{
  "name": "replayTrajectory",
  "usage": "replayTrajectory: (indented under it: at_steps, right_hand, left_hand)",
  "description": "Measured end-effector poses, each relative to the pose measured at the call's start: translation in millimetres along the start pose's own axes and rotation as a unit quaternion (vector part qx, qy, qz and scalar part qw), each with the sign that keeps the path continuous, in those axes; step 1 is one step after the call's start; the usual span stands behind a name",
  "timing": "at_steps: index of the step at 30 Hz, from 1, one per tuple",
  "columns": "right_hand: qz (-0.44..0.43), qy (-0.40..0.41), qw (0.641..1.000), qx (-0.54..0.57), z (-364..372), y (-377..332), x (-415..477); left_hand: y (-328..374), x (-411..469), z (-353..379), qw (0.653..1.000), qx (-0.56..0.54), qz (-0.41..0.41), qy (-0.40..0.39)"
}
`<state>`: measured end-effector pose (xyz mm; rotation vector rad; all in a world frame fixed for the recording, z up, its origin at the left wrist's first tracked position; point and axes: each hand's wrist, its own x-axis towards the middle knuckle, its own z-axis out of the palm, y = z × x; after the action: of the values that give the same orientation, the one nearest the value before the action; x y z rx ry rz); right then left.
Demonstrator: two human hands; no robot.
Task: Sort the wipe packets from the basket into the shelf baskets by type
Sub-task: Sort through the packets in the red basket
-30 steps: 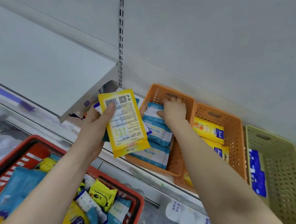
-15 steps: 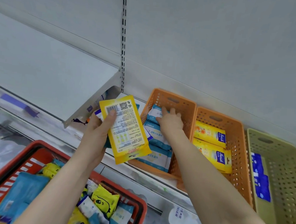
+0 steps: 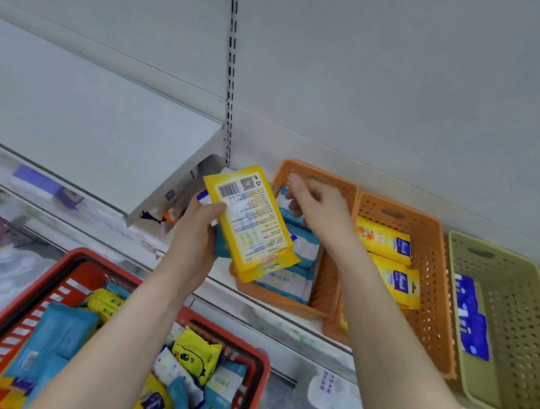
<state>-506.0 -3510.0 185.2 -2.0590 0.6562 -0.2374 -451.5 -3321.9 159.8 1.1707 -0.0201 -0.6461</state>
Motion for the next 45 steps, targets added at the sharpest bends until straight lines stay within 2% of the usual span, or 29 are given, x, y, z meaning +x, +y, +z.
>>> replayTrajectory:
  at_steps: [2, 3, 7, 10, 13, 16, 18, 20, 22, 24, 26, 29, 31, 33, 35, 38, 41, 43, 45]
  right_hand:
    - [0.005, -0.087, 0.996, 0.029, -4, -12, -29]
    - [0.010, -0.099, 0.995, 0.030, -4, -10, -37]
    - [0.079, -0.085, 0.981, 0.153, -13, 5, -59]
    - [0.098, -0.011, 0.956, 0.276, -30, 10, -82]
    - [0.057, 0.116, 0.948, 0.291, -50, 13, -106]
    - [-0.017, 0.242, 0.947, 0.209, -66, 14, -131]
    - [-0.109, 0.315, 0.942, 0.033, -70, 20, -146]
    - [-0.201, 0.342, 0.907, -0.142, -66, 31, -157]
    - [-0.275, 0.325, 0.879, -0.217, -61, 46, -164]
    - [-0.292, 0.280, 0.888, -0.220, -63, 62, -164]
    - [-0.299, 0.209, 0.906, -0.213, -74, 73, -163]
    - [-0.245, 0.086, 0.952, -0.161, -102, 76, -164]
    - [-0.171, 0.098, 0.978, -0.067, -127, 81, -159]
    - [-0.107, 0.147, 0.982, -0.050, -148, 91, -147]
    - [-0.037, 0.104, 0.993, -0.031, -162, 97, -138]
    - [0.001, 0.052, 0.996, 0.072, -170, 101, -132]
    - [0.045, 0.076, 0.971, 0.222, -176, 101, -131]
    - [0.073, 0.123, 0.967, 0.213, -181, 108, -132]
    - [0.085, 0.150, 0.977, 0.124, -184, 117, -133]
  left_hand:
    - [-3, -4, 7, 1.000, 0.018, 0.005, -0.011]
    - [-6, -6, 11, 0.999, 0.034, 0.014, -0.015]
    - [-14, -16, 21, 0.996, 0.077, 0.053, 0.009]
    - [-18, -23, 25, 0.994, 0.083, 0.055, 0.036]
    - [-19, -30, 27, 0.994, 0.088, 0.038, 0.052]
    - [-26, -41, 35, 0.996, 0.089, 0.016, 0.015]
    - [-31, -54, 49, 0.997, 0.076, 0.005, -0.021]
    - [-34, -69, 67, 0.996, 0.051, -0.014, -0.069]
    - [-37, -79, 84, 0.993, 0.026, -0.038, -0.113]
    - [-46, -83, 95, 0.991, 0.024, -0.028, -0.129]
    - [-57, -81, 103, 0.995, 0.028, -0.019, -0.097]
    - [-70, -76, 116, 0.998, 0.042, -0.014, -0.054]
    - [-76, -73, 126, 0.997, 0.052, -0.009, -0.051]
    - [-80, -69, 134, 0.996, 0.070, -0.006, -0.063]
    - [-80, -67, 139, 0.991, 0.102, 0.007, -0.087]
    - [-79, -64, 148, 0.986, 0.129, 0.024, -0.105]
    - [-77, -57, 153, 0.993, 0.103, 0.046, -0.039]
    - [-73, -51, 150, 0.994, 0.079, 0.065, 0.025]
    - [-67, -48, 144, 0.992, 0.065, 0.083, 0.076]
